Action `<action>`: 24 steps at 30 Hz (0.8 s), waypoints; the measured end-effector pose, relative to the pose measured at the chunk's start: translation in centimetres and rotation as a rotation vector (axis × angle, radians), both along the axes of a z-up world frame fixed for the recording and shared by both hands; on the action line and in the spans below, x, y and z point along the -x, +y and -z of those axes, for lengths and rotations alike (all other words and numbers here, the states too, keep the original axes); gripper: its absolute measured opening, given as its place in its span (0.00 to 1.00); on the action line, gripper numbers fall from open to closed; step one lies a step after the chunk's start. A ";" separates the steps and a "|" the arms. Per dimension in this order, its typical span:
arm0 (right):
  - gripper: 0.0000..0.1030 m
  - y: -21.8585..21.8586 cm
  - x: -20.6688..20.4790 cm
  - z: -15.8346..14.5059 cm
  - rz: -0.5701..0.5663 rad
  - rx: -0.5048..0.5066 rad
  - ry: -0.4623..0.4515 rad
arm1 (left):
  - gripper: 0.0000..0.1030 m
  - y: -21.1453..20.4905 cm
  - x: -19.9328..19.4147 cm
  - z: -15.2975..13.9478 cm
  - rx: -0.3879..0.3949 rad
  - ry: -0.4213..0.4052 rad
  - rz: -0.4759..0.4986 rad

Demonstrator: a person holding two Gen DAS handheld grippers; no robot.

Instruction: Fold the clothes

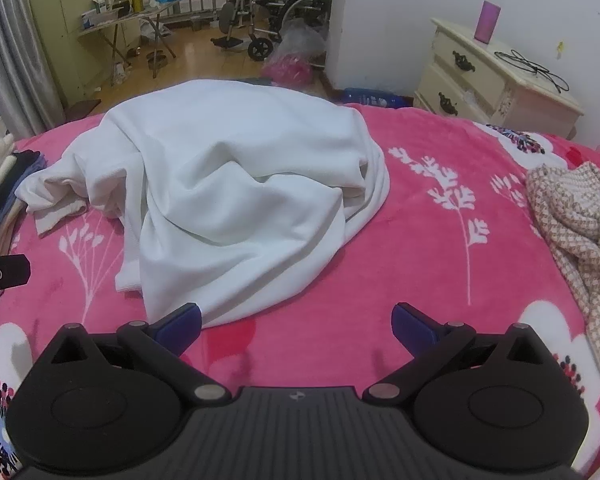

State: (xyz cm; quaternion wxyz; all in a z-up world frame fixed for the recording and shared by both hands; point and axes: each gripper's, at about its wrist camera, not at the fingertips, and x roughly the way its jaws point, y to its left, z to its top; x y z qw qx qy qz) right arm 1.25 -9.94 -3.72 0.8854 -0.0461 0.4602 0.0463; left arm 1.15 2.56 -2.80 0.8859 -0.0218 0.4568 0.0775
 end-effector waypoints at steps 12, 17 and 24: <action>1.00 0.0 -0.1 0.1 0.000 0.002 0.003 | 1.00 -0.1 0.0 0.0 -0.007 0.006 -0.002; 1.00 0.0 -0.1 0.1 0.001 0.004 0.004 | 1.00 -0.1 0.0 0.0 -0.009 0.007 -0.004; 1.00 0.0 0.0 0.1 -0.002 0.009 0.000 | 1.00 -0.1 0.1 0.0 -0.008 0.003 -0.009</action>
